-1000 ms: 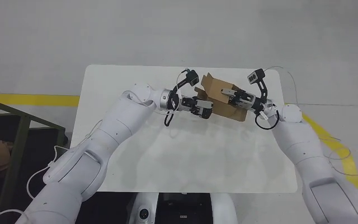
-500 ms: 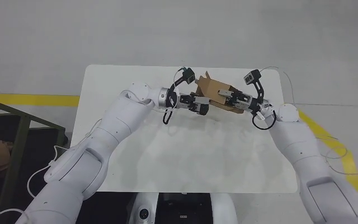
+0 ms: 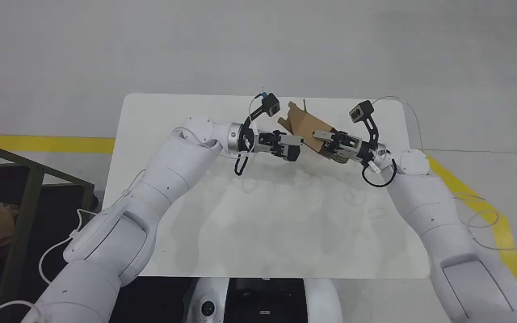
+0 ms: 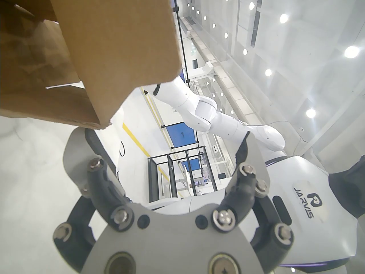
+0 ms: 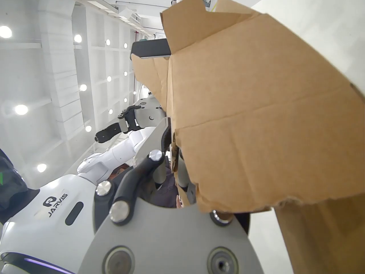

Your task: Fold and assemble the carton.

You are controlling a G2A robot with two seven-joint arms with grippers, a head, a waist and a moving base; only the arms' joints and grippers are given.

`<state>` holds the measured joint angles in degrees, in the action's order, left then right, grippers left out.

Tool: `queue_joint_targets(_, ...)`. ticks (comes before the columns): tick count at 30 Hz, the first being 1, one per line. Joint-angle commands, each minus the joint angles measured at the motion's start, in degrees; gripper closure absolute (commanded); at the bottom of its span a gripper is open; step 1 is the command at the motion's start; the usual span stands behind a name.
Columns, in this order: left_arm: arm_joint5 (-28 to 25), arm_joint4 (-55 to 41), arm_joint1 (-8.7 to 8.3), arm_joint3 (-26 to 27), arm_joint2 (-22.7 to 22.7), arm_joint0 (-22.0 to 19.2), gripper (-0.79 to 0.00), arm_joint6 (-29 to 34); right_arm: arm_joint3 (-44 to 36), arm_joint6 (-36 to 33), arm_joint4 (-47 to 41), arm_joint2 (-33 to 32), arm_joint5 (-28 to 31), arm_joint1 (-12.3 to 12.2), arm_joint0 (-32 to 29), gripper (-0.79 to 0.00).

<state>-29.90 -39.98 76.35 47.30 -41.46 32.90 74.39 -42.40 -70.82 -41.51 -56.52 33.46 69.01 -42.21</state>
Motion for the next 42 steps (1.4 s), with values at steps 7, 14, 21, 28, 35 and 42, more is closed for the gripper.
queue_joint_targets(7, 0.6, -0.1, 0.03, 0.1, -0.2, 0.4, -0.785, 0.6, -0.1, -0.1, 0.3, -0.5, -0.1, 0.2, -0.2, 0.000)
queue_joint_targets(14, 0.7, 0.2, 0.13, 0.3, -0.3, 0.2, -0.785, 0.7, -0.2, -0.2, 0.7, -0.6, -0.2, 0.5, -0.2, 0.000)
queue_joint_targets(21, 0.9, 0.1, 0.18, 0.6, -0.4, 0.3, -0.785, 0.9, 0.1, -0.3, 0.9, -1.2, -0.3, 0.6, -0.2, 0.000)
queue_joint_targets(28, 2.3, 0.2, -1.10, 3.2, -2.3, 1.2, -0.785, 2.3, 1.1, 0.4, 0.9, -3.4, 0.4, 0.1, -0.3, 0.000)
queue_joint_targets(35, 1.2, 1.6, -3.33, 2.8, -6.3, 3.0, -0.785, 1.2, -0.9, -0.7, 2.8, -4.8, -0.7, -0.8, -0.8, 0.000)
queue_joint_targets(42, 0.1, 3.7, -5.04, 1.5, -9.3, 4.3, -0.785, 0.1, -6.1, -2.6, 4.6, -5.6, -2.6, -2.0, -2.5, 0.000)
